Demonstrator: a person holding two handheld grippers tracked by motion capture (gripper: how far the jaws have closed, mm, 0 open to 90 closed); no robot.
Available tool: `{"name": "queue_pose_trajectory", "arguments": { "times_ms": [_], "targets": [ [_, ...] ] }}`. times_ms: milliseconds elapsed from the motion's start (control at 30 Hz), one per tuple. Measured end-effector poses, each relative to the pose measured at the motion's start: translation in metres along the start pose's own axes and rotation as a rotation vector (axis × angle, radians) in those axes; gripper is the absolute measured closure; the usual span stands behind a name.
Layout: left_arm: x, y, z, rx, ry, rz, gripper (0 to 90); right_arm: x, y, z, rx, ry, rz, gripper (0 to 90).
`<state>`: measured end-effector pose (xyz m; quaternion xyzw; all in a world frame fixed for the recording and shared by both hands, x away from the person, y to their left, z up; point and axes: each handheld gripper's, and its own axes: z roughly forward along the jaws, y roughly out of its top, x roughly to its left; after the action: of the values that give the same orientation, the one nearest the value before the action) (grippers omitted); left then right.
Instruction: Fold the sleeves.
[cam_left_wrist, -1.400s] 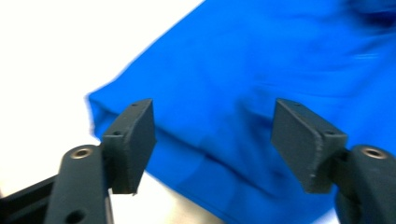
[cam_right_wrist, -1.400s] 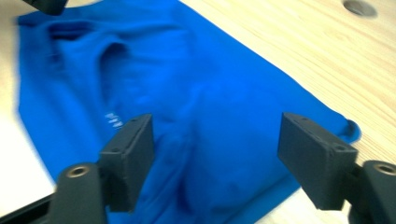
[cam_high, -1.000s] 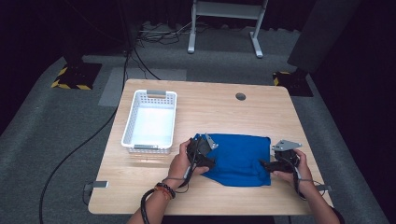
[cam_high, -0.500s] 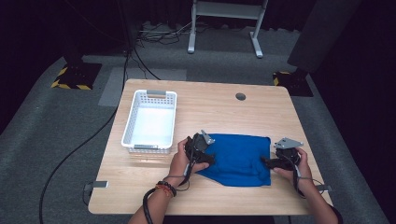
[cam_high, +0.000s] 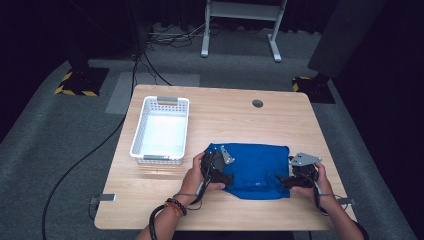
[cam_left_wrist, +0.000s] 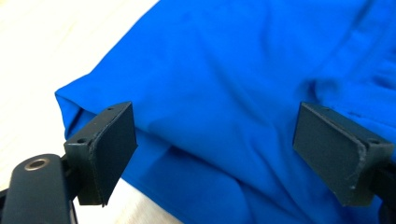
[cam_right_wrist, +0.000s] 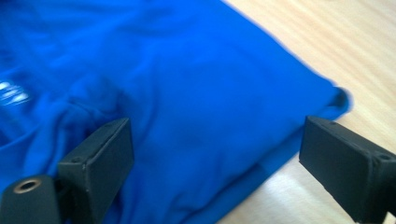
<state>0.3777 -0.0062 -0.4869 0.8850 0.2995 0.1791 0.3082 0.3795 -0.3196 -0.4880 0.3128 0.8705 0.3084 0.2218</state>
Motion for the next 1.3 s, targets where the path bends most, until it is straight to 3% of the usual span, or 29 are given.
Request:
{"name": "queue_pose_trajectory", "arguments": {
  "times_ms": [167,333,500,667,833,900,1033,1133,1167,1267,1300],
  "targets": [
    [-0.008,-0.013,-0.013,-0.014,-0.048,0.02,13.1,0.009,-0.008,-0.009,-0.006,0.041,-0.033,10.4],
    [-0.015,-0.025,-0.023,-0.009,-0.067,0.053,12.6,0.017,-0.019,-0.023,-0.035,0.079,-0.056,10.4],
    [-0.021,-0.035,-0.026,0.012,-0.077,0.076,12.3,0.023,-0.03,-0.036,-0.057,0.076,-0.076,10.4],
    [-0.015,-0.041,-0.032,-0.011,-0.135,0.028,12.3,0.024,-0.038,-0.041,-0.062,0.08,-0.064,10.6],
    [-0.012,-0.043,-0.036,-0.015,-0.156,0.003,11.3,0.028,-0.043,-0.048,-0.069,0.066,-0.064,10.2],
    [-0.013,-0.042,-0.037,-0.019,-0.147,0.017,10.8,0.028,-0.043,-0.05,-0.07,0.068,-0.058,9.7],
    [-0.009,-0.028,-0.036,-0.056,-0.155,-0.022,10.9,0.028,-0.038,-0.053,-0.086,0.073,-0.051,9.4],
    [-0.009,-0.018,-0.031,-0.059,-0.128,-0.015,11.2,0.028,-0.035,-0.052,-0.086,0.076,-0.052,9.4],
    [-0.008,-0.005,-0.025,-0.065,-0.121,-0.021,11.5,0.027,-0.029,-0.049,-0.089,0.089,-0.051,9.4],
    [-0.008,0.006,-0.016,-0.059,-0.099,-0.005,11.6,0.025,-0.023,-0.045,-0.089,0.087,-0.042,9.5],
    [-0.006,0.012,-0.005,-0.036,-0.075,-0.004,11.8,0.024,-0.017,-0.038,-0.075,0.081,-0.04,9.5]
  ]
}}
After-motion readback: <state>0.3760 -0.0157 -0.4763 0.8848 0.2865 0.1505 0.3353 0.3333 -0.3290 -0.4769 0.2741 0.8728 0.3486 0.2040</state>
